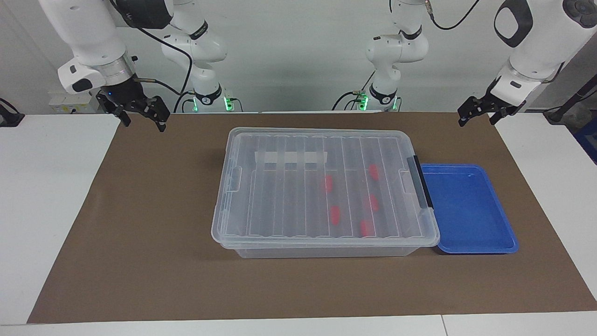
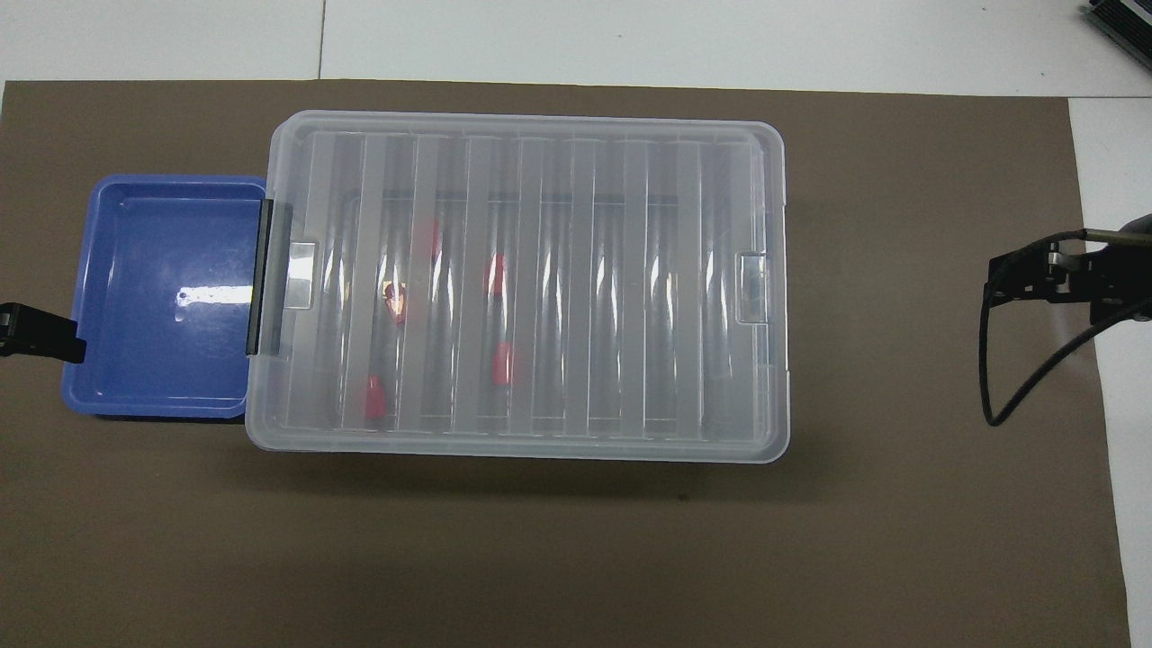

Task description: Place red block in blue tray from box

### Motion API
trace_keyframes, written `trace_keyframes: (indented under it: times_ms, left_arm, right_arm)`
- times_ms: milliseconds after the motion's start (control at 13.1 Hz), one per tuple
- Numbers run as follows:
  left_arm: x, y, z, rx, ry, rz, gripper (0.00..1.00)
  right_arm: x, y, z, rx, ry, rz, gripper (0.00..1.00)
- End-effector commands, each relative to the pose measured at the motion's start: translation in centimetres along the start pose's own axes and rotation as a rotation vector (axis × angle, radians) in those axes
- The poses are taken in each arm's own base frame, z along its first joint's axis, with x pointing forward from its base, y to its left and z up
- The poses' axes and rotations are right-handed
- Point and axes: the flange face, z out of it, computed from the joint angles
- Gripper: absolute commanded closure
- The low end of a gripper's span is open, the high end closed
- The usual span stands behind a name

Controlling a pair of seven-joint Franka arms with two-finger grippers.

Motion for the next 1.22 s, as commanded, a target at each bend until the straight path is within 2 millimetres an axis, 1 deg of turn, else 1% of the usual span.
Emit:
trace_keyframes:
  times_ms: [0,76,228,305,381,457,533,609,685,838,990,1066,1142]
  left_arm:
    - [-0.3,0.1,-0.5,0.013,0.019,0.011,0.00]
    - [-0.3,0.1,-0.5,0.013,0.019,0.011,0.00]
    - [-0.3,0.1,-0.5,0.013,0.019,0.011,0.00]
    - [-0.3,0.2,-0.5,0.013,0.021,0.012,0.00]
    - [-0.3,0.2,-0.6,0.013,0.021,0.012,0.00]
    - [-0.4,0.2,-0.7,0.013,0.025,0.012,0.00]
    - [-0.5,0.2,-0.9,0.014,0.031,0.012,0.00]
    - [-0.6,0.4,-1.2,0.014,0.037,0.014,0.00]
    - [-0.8,0.3,-1.4,0.014,0.042,0.011,0.00]
    - [-0.8,0.4,-1.4,0.014,0.041,0.018,0.00]
    - [-0.8,0.6,-1.5,0.014,0.042,0.023,0.00]
    - [-0.8,0.6,-1.5,0.014,0.041,0.021,0.00]
    - [-0.8,0.6,-1.4,0.014,0.039,0.021,0.00]
  right_arm:
    - [-0.6,0.1,-0.1,0.000,0.011,-0.022,0.00]
    - [-0.5,0.1,0.0,0.000,0.011,-0.023,0.00]
    - [-0.3,-0.4,0.0,0.004,0.033,-0.030,0.00]
    - [-0.2,-0.9,0.4,0.006,0.041,-0.033,0.00]
    - [-0.1,-1.6,0.9,0.008,0.052,-0.038,0.01]
    - [0.0,-2.9,1.6,0.012,0.060,-0.055,0.03]
    - [0.4,-3.9,2.6,0.017,0.073,-0.037,0.04]
    - [0.5,-5.4,3.7,0.024,0.083,-0.010,0.04]
    - [0.3,-7.9,4.3,0.033,0.093,-0.017,0.03]
    - [0.6,-11.0,5.9,0.046,0.107,0.006,0.03]
    - [0.1,-15.2,8.6,0.049,0.097,-0.024,0.03]
    - [-0.1,-16.6,9.6,0.064,0.118,0.001,0.02]
    - [-0.4,-17.2,10.8,0.071,0.126,0.017,0.02]
